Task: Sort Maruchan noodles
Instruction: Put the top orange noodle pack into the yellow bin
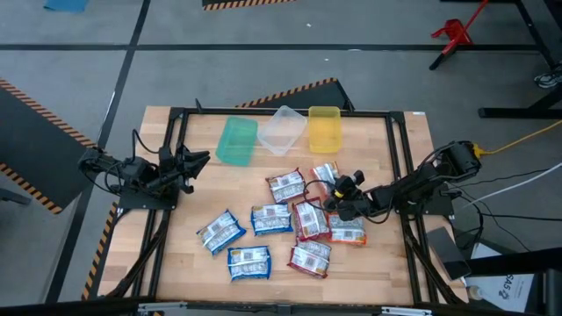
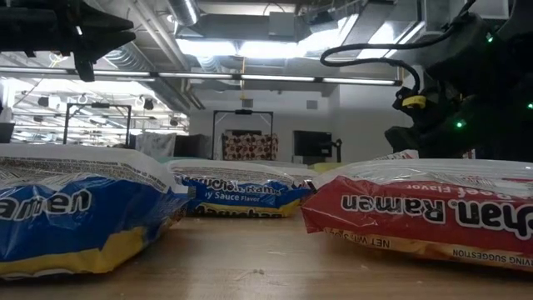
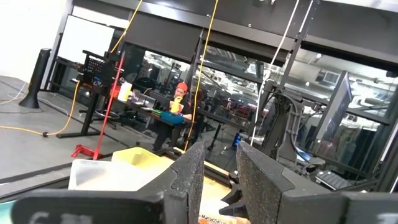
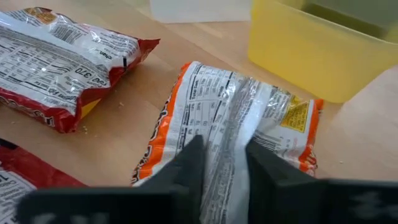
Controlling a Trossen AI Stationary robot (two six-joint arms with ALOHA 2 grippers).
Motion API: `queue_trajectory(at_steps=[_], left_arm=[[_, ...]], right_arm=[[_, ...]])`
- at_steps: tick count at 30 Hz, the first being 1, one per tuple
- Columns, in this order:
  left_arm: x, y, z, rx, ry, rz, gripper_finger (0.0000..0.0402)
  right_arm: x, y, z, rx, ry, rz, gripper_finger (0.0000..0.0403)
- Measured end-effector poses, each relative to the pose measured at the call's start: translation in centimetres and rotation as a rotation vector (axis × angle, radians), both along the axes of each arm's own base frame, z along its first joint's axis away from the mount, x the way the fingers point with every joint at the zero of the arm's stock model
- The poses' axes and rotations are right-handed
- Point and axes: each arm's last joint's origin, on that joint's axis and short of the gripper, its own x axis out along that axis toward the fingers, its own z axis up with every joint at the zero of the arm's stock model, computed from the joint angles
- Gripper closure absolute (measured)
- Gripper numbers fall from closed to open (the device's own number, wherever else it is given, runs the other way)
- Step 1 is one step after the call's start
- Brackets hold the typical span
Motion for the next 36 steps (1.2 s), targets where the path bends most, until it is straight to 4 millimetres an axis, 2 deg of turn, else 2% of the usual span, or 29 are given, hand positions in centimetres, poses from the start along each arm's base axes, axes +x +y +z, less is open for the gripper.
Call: queue_trajectory(at_steps=[4, 6, 12, 25, 36], left_arm=[[0.0, 0.0, 0.0, 0.0, 0.0, 0.0, 0.0311], [0.0, 0.0, 0.0, 0.0, 0.0, 0.0, 0.0311], [0.0, 0.0, 0.0, 0.0, 0.0, 0.0, 0.0311], [0.0, 0.0, 0.0, 0.002, 0.001, 0.001, 0.0311], [0.0, 0.0, -0.1, 0.007, 0.013, 0.001, 0.0311]], right_arm=[[0.0, 0.0, 0.0, 0.0, -0.004, -0.001, 0.0388], [0.0, 0.0, 0.0, -0.001, -0.004, -0.002, 0.0398], [0.6, 0.2, 0.4, 0.008, -0.019, -0.006, 0.0401], [3.3, 1.0, 2.9, 0.037, -0.088, 0.003, 0.0403], [4.4, 1.2, 7.4, -0.05, -0.077, -0.037, 0.0403]])
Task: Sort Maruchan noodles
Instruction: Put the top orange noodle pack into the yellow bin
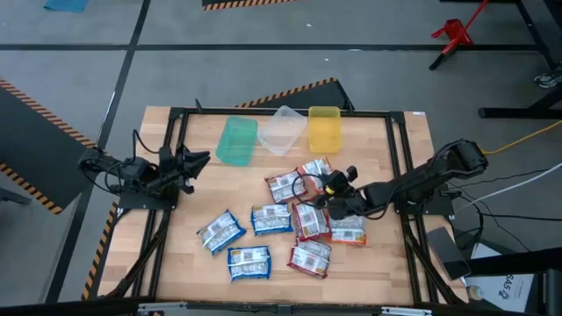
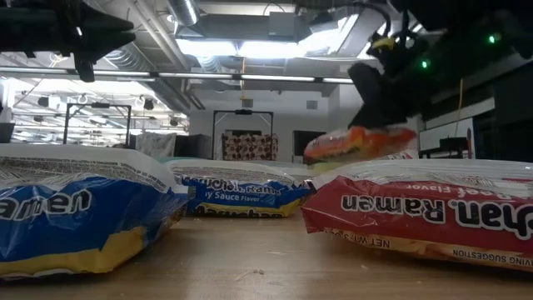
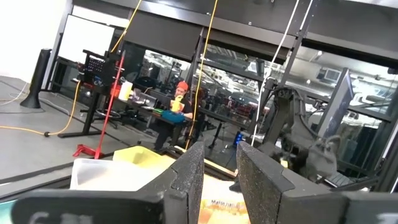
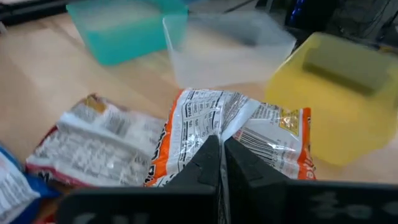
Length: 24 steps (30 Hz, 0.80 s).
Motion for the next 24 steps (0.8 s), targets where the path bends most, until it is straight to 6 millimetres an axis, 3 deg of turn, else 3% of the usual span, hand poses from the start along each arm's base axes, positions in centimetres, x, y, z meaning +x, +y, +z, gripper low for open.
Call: queue_trajectory(at_steps=[6, 14, 19, 24], left_arm=[[0.0, 0.0, -0.1, 0.002, 0.006, 0.0, 0.0311], [0.0, 0.0, -0.1, -0.001, 0.007, 0.009, 0.0311], [0.0, 0.0, -0.1, 0.017, 0.019, 0.025, 0.0311], [0.0, 0.1, -0.1, 0.015, 0.025, 0.039, 0.0311]], right_arm=[[0.5, -2.3, 2.6, -0.037, -0.019, -0.058, 0.0403], [0.5, -9.6, 5.0, -0.099, 0.028, -0.202, 0.0403], [0.1, -14.0, 5.2, -0.061, 0.034, -0.227, 0.0403], [-0.4, -16.8, 4.4, -0.017, 0.017, -0.271, 0.0403]])
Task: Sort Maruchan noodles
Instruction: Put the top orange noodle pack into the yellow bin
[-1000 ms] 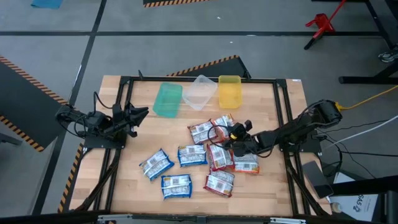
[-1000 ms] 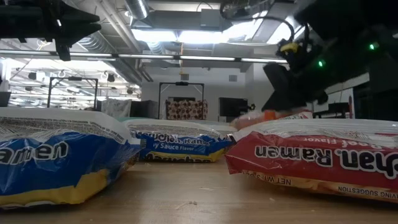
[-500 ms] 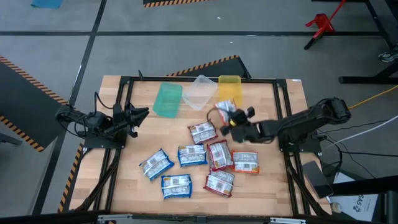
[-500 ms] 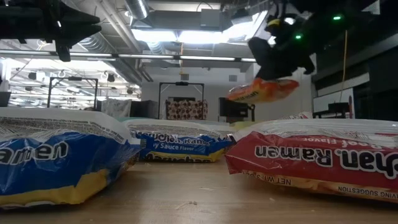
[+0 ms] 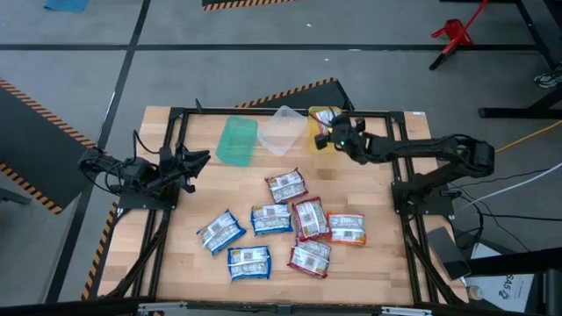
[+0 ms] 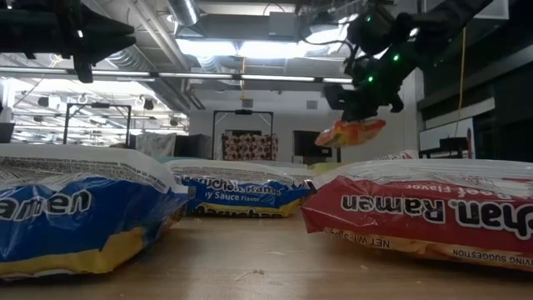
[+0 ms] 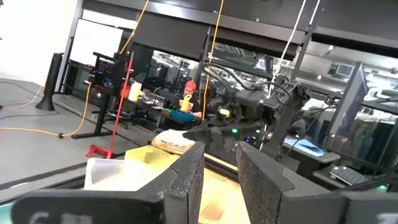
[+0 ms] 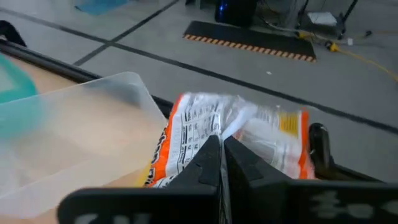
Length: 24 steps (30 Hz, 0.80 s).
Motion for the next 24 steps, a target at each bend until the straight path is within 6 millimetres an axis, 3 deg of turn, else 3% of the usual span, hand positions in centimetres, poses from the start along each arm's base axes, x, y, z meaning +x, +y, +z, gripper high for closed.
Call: queue_trajectory(at_steps=[6, 14, 24], left_arm=[[0.0, 0.0, 0.0, 0.001, 0.003, 0.002, 0.0311], [0.0, 0.0, 0.0, -0.001, 0.002, 0.005, 0.0311], [0.0, 0.1, 0.0, -0.007, 0.005, 0.022, 0.0311]], right_arm=[[0.5, -1.6, -1.3, 0.01, -0.027, -0.035, 0.0403], [1.3, -2.2, -4.1, 0.015, 0.013, -0.123, 0.0403], [1.6, -3.2, -5.7, 0.05, 0.004, -0.132, 0.0403]])
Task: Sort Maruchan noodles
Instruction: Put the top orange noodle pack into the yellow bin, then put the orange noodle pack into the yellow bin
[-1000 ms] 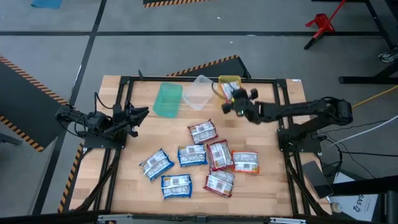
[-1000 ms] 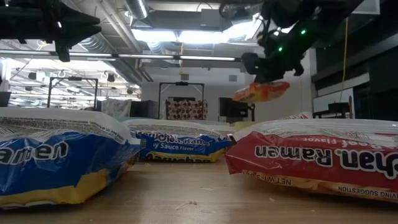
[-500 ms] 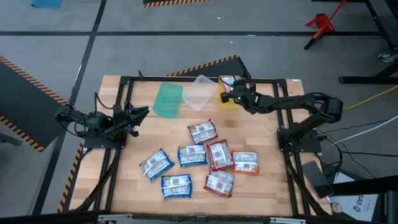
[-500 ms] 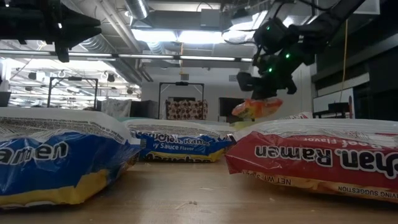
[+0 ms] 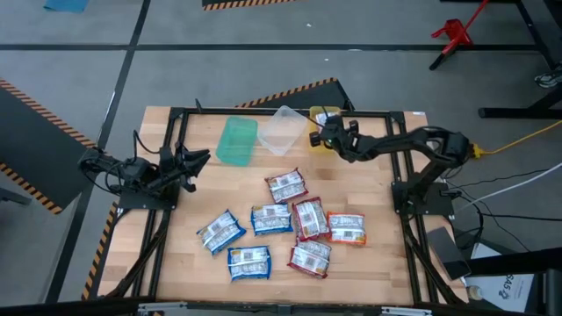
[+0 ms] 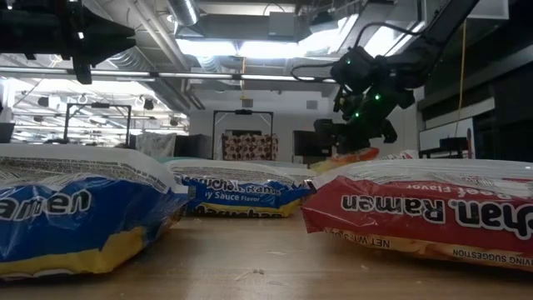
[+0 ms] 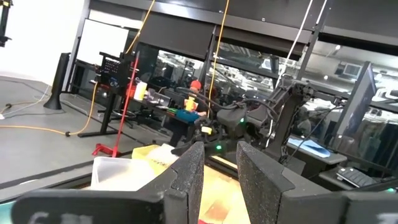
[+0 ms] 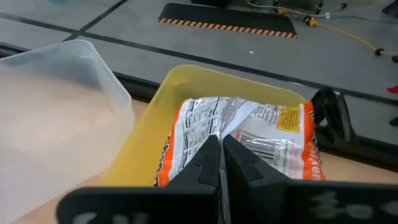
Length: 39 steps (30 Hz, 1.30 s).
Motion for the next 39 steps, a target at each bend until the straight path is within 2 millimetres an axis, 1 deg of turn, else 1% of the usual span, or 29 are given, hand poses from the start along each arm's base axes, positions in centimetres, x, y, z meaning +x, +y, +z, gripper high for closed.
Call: queue_trajectory(at_steps=[6, 11, 14, 17, 22, 24, 27, 30, 33, 37, 39], left_arm=[[0.0, 0.0, 0.0, 0.0, 0.0, 0.0, 0.0311], [0.0, 0.0, 0.0, 0.0, 0.0, 0.0, 0.0311], [0.0, 0.0, 0.0, 0.0, 0.0, 0.0, 0.0311], [0.0, 0.0, 0.0, 0.0, 0.0, 0.0, 0.0311], [0.0, 0.0, 0.0, 0.0, 0.0, 0.0, 0.0311], [0.0, 0.0, 0.0, 0.0, 0.0, 0.0, 0.0311], [0.0, 0.0, 0.0, 0.0, 0.0, 0.0, 0.0311], [0.0, 0.0, 0.0, 0.0, 0.0, 0.0, 0.0311], [0.0, 0.0, 0.0, 0.0, 0.0, 0.0, 0.0311], [0.0, 0.0, 0.0, 0.004, 0.002, 0.0, 0.0311], [0.0, 0.0, 0.0, 0.014, 0.008, 0.004, 0.0311]], right_arm=[[-0.3, -0.8, -0.5, 0.038, -0.002, 0.01, 0.0403], [-0.3, -0.9, -0.5, 0.042, -0.004, 0.013, 0.0402], [-0.3, -0.8, -0.6, 0.051, -0.007, 0.025, 0.0392], [-0.2, -0.8, -0.6, 0.056, -0.008, 0.035, 0.0365], [-0.1, -0.8, -0.4, 0.052, -0.005, 0.04, 0.03], [0.1, -0.8, 0.3, 0.04, 0.008, 0.069, 0.0277], [0.5, -0.3, 2.4, 0.031, 0.0, 0.169, 0.0253], [0.4, 1.0, 5.3, 0.046, 0.033, 0.304, 0.0238], [-0.5, 3.3, 8.1, 0.092, 0.077, 0.454, 0.0226], [-2.8, 7.6, 10.1, 0.185, 0.115, 0.674, 0.0211], [-4.3, 10.0, 10.5, 0.23, 0.122, 0.77, 0.0203]])
